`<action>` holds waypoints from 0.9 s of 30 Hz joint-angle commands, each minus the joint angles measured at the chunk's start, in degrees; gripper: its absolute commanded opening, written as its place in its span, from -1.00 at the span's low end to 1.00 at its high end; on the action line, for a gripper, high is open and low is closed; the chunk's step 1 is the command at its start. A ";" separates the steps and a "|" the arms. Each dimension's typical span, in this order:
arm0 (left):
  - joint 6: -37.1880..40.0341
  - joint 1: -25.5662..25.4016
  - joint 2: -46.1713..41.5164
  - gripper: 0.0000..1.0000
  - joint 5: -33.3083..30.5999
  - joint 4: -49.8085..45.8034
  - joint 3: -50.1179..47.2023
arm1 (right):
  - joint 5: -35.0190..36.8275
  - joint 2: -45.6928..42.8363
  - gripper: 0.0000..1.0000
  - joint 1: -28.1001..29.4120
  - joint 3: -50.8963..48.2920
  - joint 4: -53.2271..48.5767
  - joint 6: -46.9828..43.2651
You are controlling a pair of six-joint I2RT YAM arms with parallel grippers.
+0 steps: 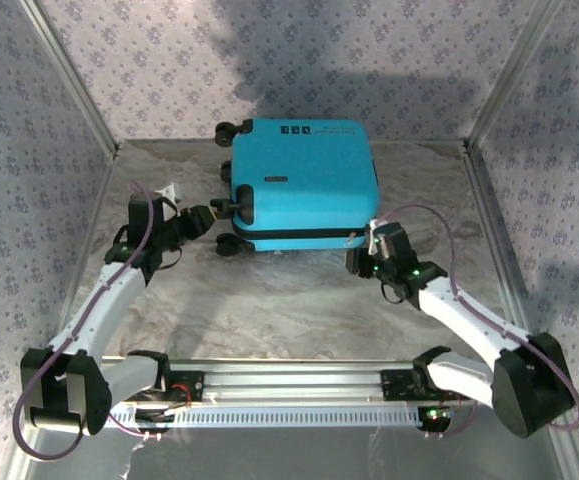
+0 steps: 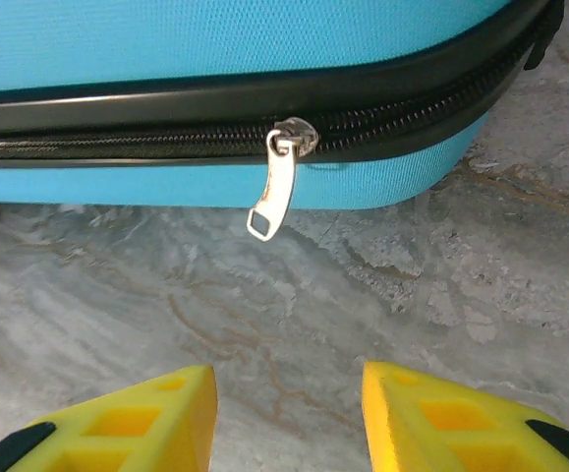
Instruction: Pack the luggage
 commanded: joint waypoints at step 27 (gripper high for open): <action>0.72 -0.48 0.49 -0.25 -0.44 -1.41 3.20 | 32.29 24.25 -0.22 12.06 20.61 -12.78 14.82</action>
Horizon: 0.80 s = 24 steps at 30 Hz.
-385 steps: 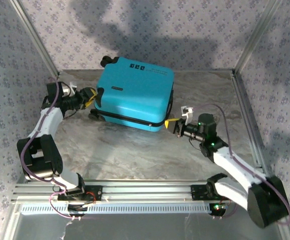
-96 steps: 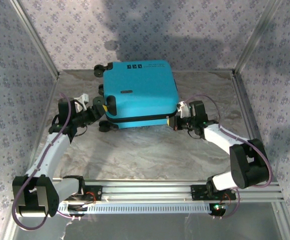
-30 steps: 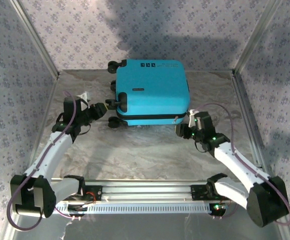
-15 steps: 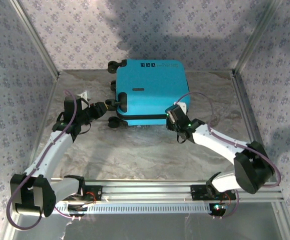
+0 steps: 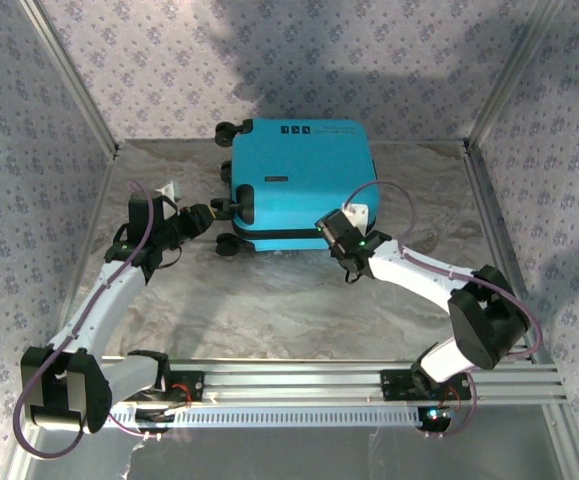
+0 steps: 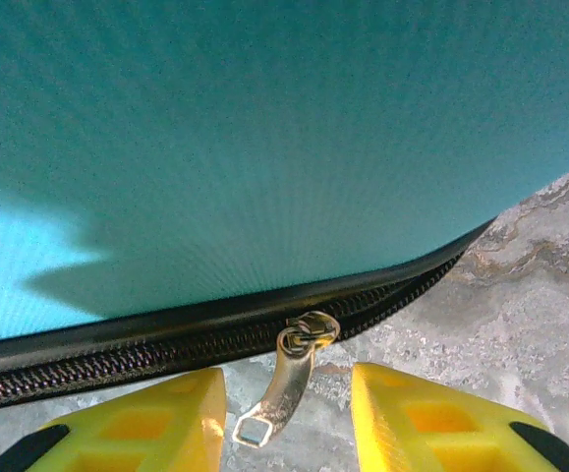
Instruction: Pack the luggage
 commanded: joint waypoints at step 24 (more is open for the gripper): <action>1.50 -0.30 -1.67 -0.26 0.09 -3.36 3.55 | 0.28 2.05 -0.77 -0.85 0.12 -3.22 -0.53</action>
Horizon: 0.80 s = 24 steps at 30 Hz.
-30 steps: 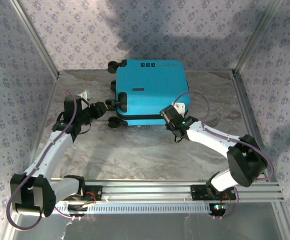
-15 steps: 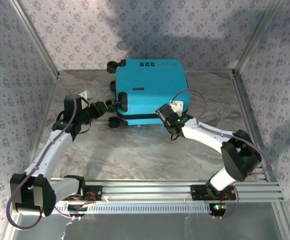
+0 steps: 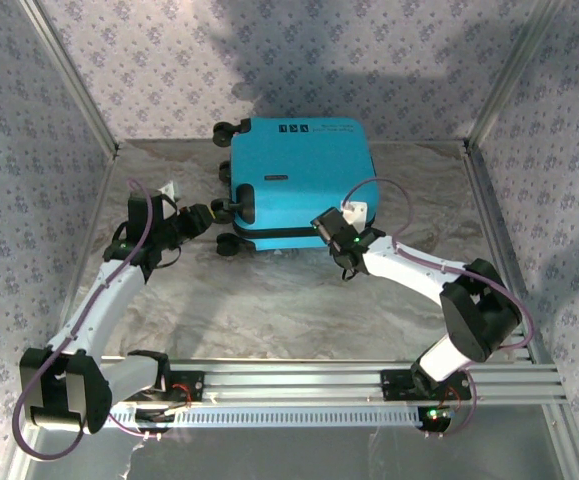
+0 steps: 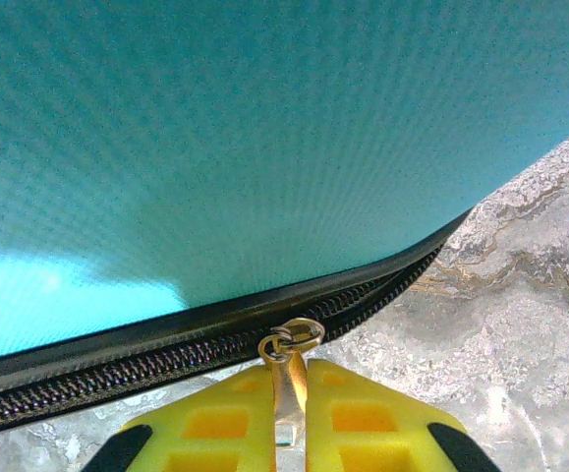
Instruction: Pack the luggage
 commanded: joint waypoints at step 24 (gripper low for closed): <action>1.60 -0.30 -4.31 -0.25 0.27 -1.57 1.39 | -35.63 -18.35 -0.78 -14.80 -16.69 9.23 -20.10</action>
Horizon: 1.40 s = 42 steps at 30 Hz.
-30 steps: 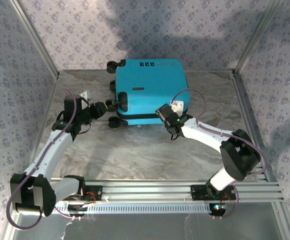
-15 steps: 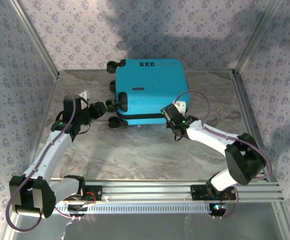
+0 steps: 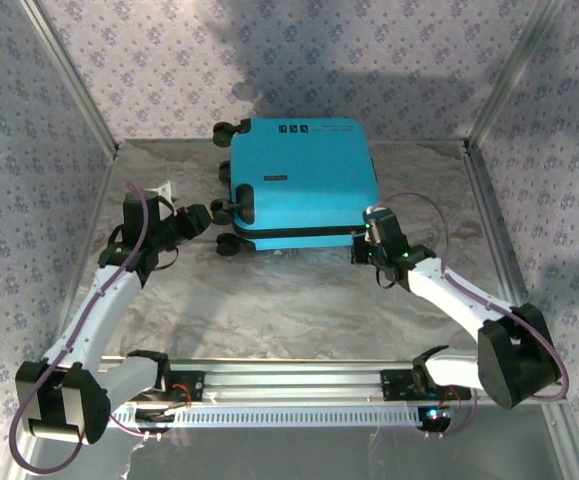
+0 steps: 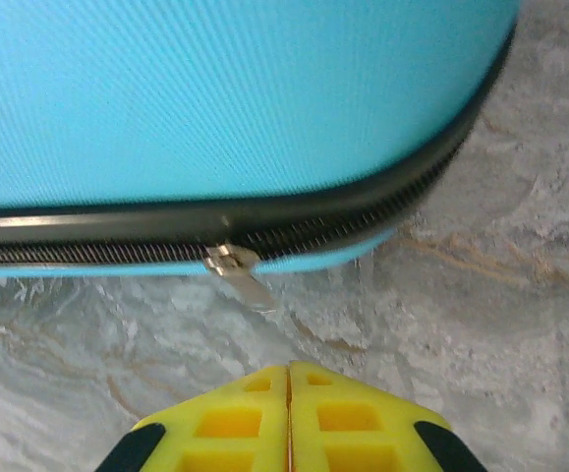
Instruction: Pack the luggage
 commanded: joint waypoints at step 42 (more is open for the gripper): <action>0.50 -0.57 -0.35 -0.24 0.28 0.03 1.16 | 15.23 14.07 -0.40 5.43 12.68 -5.54 7.89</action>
